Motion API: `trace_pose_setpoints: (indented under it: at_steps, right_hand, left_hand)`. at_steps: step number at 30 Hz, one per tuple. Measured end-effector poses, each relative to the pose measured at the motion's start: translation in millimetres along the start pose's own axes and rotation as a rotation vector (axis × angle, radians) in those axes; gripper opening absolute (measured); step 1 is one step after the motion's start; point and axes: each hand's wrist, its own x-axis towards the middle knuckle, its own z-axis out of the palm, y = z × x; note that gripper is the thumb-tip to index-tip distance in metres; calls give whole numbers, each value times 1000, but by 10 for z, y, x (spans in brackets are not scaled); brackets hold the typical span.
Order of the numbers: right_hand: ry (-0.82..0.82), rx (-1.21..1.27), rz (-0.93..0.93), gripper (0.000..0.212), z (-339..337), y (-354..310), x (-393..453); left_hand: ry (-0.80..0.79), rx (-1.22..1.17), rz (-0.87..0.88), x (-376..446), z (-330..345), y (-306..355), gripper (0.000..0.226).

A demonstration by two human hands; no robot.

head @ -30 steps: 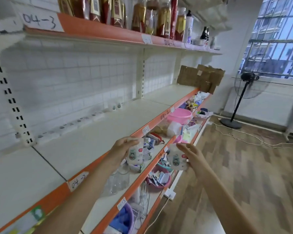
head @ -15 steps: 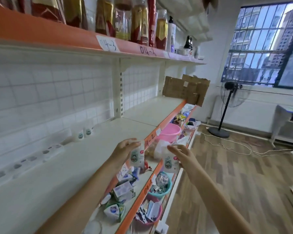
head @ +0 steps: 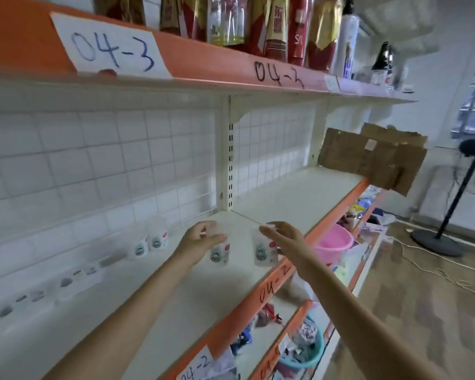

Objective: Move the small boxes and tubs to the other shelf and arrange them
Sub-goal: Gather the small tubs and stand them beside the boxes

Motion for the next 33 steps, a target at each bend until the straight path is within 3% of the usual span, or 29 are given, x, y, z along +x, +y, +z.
trace_pose_setpoints:
  at_steps: [1,5,7,10,13,16,21,25,33]
  right_hand:
    - [-43,4,-11,42,31,5,174]
    - [-227,10,-62,19,185,2,886]
    - [-317,4,-72,21,250,4,1200]
    - [-424,-49,-114,36,308,-10,1613]
    - [-497,-66,-129,35,389,-3,1912]
    - [-586,-78,-145,23,549,19,2097]
    - [-676,-87,-140,41,884,132,2248]
    - [-704,-91,-125,34,1107,241,2339]
    - [-718,-53,-66,48,1407,324,2395]
  left_hand:
    - [34,55,-7,77,-26,-10,75]
    - [161,229,-32,407,-167,-39,47]
    - [240,323,-47,552,-273,-1,40]
    - [388,484,-124,717,-409,121,54]
    - [471,627,-217,784,-493,173,57]
    - [493,660,-289,841,-511,131,58]
    - [532,854,-357,969,-561,-23,61]
    - [546,964,-387,1050,-599,-134,60]
    - [497,1055,-401,1113,-652,-277,56]
